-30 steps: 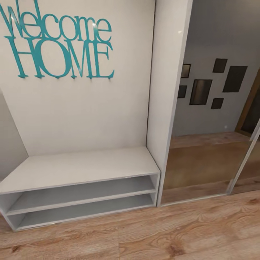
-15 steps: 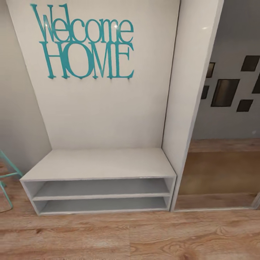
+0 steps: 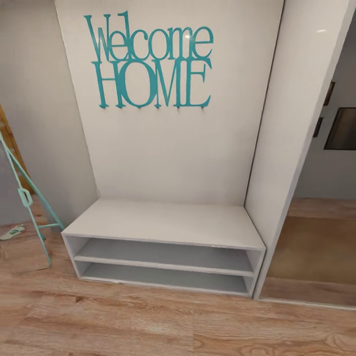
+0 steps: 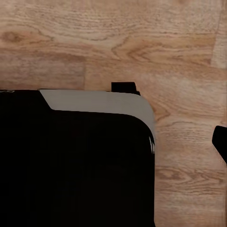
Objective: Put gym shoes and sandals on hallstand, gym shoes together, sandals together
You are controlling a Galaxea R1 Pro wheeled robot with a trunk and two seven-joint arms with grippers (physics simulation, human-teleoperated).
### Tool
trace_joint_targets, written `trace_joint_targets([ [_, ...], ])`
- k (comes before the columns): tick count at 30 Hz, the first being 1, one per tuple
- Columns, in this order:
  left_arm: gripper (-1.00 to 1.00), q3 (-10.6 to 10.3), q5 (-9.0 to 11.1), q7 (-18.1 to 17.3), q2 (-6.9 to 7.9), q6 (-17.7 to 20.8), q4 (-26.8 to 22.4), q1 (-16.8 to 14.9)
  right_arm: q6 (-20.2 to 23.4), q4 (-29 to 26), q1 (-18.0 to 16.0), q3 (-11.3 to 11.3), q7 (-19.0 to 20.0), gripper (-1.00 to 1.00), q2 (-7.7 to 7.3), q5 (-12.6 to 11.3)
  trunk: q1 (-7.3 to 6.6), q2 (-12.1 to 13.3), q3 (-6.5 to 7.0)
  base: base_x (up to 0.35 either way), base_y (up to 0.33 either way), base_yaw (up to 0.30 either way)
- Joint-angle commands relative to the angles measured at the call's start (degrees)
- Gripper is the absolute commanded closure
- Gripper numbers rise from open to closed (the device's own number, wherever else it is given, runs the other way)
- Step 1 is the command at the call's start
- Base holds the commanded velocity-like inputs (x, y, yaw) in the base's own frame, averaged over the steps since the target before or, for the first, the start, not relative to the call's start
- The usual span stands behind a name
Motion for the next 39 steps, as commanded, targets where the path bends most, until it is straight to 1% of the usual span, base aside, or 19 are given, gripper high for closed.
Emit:
trace_joint_targets([
  [1,-1.00,0.0,0.0,0.0,-0.01,-0.2,0.1,0.0,0.0,0.0,0.0,0.0,0.0,-1.00,0.00,0.0,0.00,0.0,-0.06,0.000,0.000,0.294],
  [39,-1.00,0.0,0.0,0.1,-0.02,-0.2,0.0,0.0,0.0,0.0,0.0,0.0,0.0,-1.00,0.00,0.0,0.00,0.0,-0.06,0.000,0.000,0.294],
])
